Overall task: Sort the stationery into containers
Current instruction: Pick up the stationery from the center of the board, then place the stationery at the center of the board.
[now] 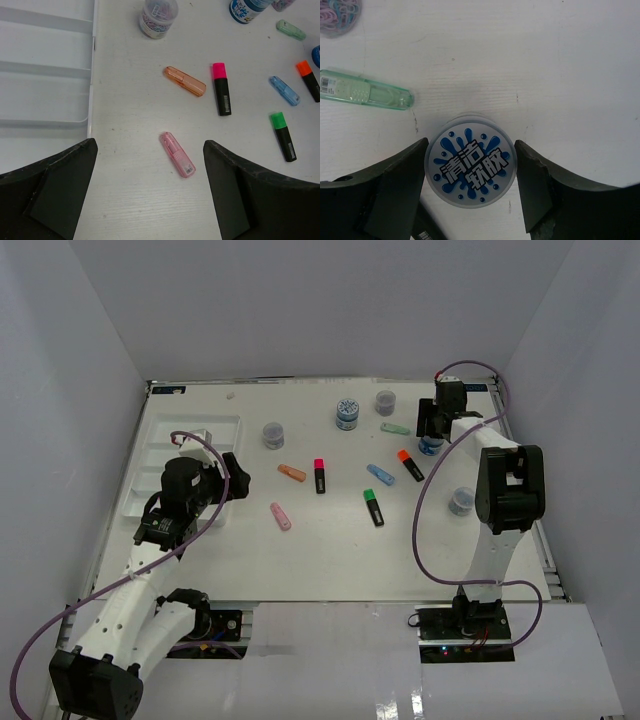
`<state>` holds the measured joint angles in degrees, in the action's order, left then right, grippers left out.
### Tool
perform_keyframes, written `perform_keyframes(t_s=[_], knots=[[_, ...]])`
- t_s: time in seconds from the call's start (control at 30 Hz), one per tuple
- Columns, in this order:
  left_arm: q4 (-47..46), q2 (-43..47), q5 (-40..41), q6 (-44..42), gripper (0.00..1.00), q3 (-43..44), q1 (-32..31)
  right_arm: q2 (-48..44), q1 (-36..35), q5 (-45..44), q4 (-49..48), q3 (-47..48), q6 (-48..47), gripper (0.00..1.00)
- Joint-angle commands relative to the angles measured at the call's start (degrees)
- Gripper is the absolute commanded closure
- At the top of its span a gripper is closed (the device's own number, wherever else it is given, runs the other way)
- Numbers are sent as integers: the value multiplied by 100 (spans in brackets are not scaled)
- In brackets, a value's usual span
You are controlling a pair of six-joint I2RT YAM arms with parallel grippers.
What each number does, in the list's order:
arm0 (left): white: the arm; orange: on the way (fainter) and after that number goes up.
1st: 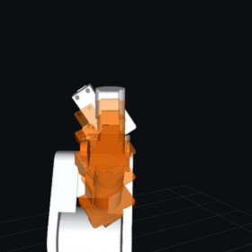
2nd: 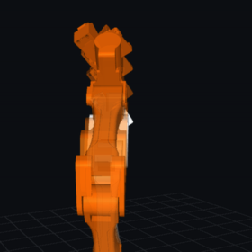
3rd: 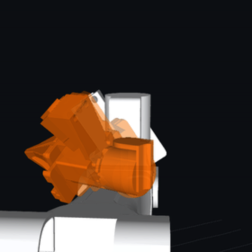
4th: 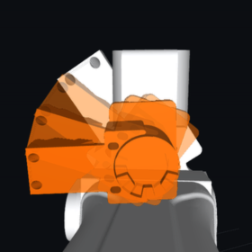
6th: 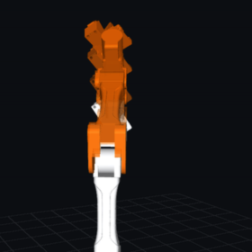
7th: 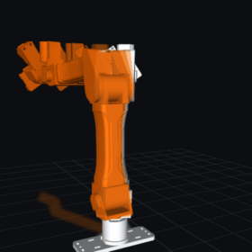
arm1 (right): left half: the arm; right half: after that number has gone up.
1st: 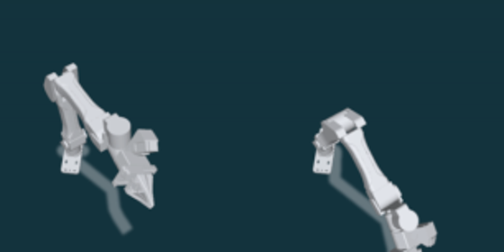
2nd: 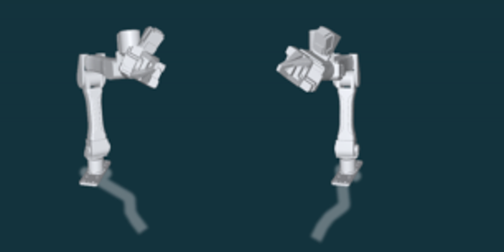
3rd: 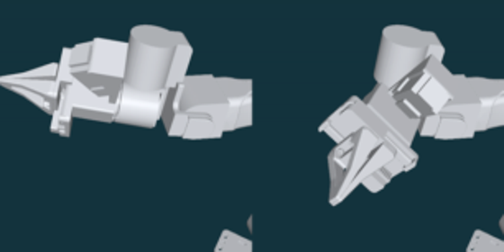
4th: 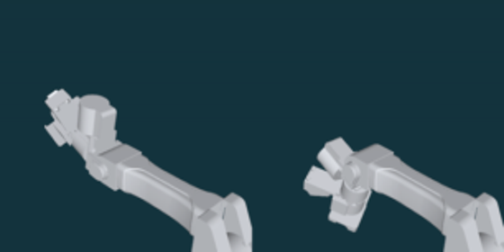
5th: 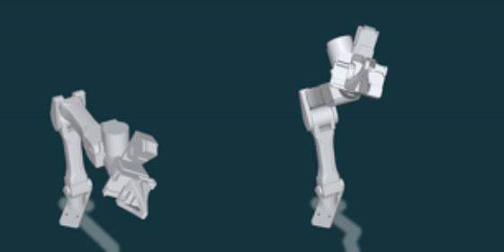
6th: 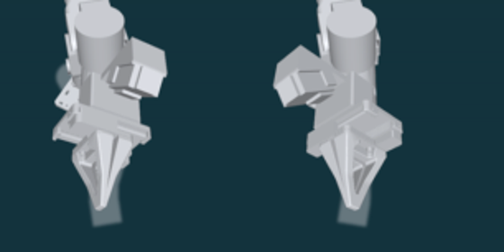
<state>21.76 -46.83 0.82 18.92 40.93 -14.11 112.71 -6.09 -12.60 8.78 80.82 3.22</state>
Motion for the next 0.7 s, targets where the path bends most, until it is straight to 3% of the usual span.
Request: perform_keyframes(t_s=[0.0,0.13,0.33,0.67], knots=[[-128,25,-256,-11,2,-41,-22,-205,2,108,-175,-4,-129,39],[-137,16,-302,-11,2,-58,-22,-530,-7,170,-350,-259,-147,58],[-146,-28,-372,7,2,-67,-22,-1461,-499,249,-324,-655,-604,64],[-163,-19,-381,7,2,-94,-22,-2411,-3292,-23,-192,-1507,-701,65]])
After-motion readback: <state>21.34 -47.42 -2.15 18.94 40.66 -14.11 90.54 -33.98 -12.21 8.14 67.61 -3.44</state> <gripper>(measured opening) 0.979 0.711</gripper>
